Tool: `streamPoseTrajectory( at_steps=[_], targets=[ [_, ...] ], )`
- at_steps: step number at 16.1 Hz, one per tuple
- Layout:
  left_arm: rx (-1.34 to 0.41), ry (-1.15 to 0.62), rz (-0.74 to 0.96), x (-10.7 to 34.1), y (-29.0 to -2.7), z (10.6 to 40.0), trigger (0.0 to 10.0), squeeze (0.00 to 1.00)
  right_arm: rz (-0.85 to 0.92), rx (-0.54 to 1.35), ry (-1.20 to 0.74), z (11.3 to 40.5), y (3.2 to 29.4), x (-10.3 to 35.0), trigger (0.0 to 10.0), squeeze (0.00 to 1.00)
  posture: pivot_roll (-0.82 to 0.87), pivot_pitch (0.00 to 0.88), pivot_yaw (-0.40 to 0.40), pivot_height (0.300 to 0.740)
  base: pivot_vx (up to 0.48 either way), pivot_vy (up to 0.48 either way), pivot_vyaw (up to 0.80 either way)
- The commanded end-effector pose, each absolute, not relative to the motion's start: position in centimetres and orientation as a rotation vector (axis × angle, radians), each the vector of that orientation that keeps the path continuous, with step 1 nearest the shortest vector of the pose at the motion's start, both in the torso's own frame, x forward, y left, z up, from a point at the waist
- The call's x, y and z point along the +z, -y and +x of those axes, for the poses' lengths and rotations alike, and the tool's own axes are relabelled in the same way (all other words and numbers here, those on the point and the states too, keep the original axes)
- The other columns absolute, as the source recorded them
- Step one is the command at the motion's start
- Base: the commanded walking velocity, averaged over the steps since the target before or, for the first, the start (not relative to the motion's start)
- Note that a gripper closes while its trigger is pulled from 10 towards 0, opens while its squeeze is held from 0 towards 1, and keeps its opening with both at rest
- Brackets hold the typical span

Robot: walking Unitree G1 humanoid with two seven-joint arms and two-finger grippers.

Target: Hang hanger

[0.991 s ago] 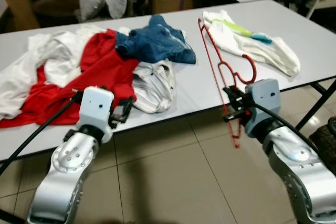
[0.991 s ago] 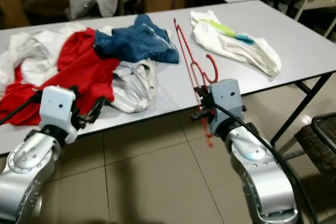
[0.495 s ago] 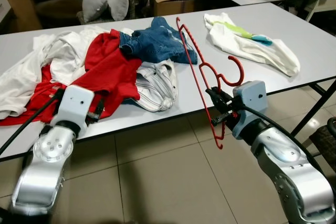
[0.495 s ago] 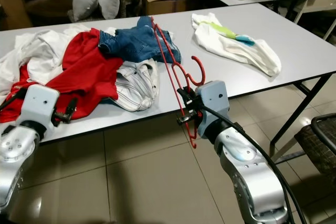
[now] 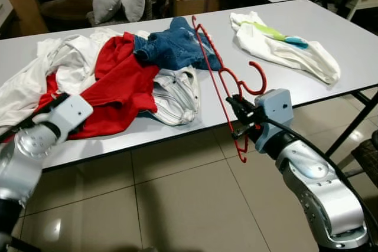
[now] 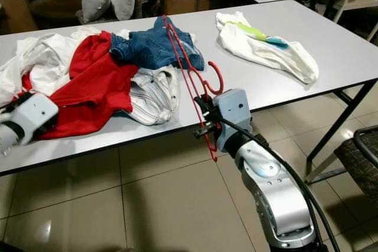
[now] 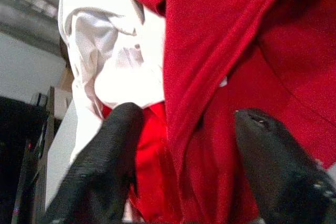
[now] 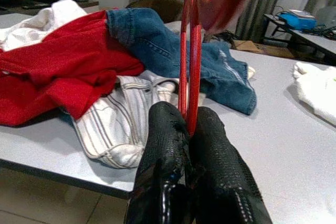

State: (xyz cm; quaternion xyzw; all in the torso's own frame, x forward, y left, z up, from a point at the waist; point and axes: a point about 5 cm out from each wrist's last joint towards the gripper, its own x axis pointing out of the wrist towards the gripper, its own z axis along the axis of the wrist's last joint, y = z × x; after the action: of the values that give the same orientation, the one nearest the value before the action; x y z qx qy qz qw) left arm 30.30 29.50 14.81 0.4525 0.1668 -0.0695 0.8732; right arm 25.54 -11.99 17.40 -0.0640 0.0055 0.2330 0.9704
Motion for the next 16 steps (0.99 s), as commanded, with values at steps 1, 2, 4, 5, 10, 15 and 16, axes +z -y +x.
streamPoseTrajectory(
  at_steps=[1,2,4,5,10,15,16],
  targets=[
    [-0.183,-0.357,0.938,14.4,-29.5,30.6,0.0,0.00,-0.135,0.477,0.008,25.6,11.7,17.6,10.0,0.00,-0.10,0.000,0.066,0.740,0.000,0.000,0.00],
    [-0.187,-0.355,0.928,14.3,-29.5,30.7,0.0,0.00,-0.135,0.477,0.009,25.6,11.7,17.6,10.0,0.00,-0.10,0.000,0.066,0.740,0.000,0.000,0.00],
    [-0.206,-0.349,0.893,14.1,-29.3,31.2,0.0,0.00,-0.135,0.475,0.011,25.7,11.7,17.6,10.0,0.00,-0.10,0.000,0.066,0.740,0.000,0.000,0.00],
    [-0.213,-0.358,0.889,13.8,-29.4,31.4,0.0,0.00,-0.136,0.475,0.014,25.8,11.7,17.6,10.0,0.00,-0.10,0.000,0.068,0.740,0.000,0.000,0.00],
    [-0.118,-0.395,0.914,13.2,-31.3,32.5,0.0,0.00,-0.139,0.491,0.017,26.0,11.4,17.7,10.0,0.00,-0.11,0.000,0.053,0.740,0.000,0.000,0.00],
    [-0.099,-0.395,0.861,12.9,-31.6,33.0,0.0,0.00,-0.148,0.506,0.018,25.9,11.3,17.8,10.0,0.00,-0.13,0.000,0.048,0.740,0.000,0.000,0.00],
    [-0.101,-0.394,0.859,12.8,-31.5,33.1,0.0,0.00,-0.152,0.504,0.015,25.8,11.3,17.8,10.0,0.00,-0.13,0.000,0.047,0.740,0.000,0.000,0.00]
  ],
)
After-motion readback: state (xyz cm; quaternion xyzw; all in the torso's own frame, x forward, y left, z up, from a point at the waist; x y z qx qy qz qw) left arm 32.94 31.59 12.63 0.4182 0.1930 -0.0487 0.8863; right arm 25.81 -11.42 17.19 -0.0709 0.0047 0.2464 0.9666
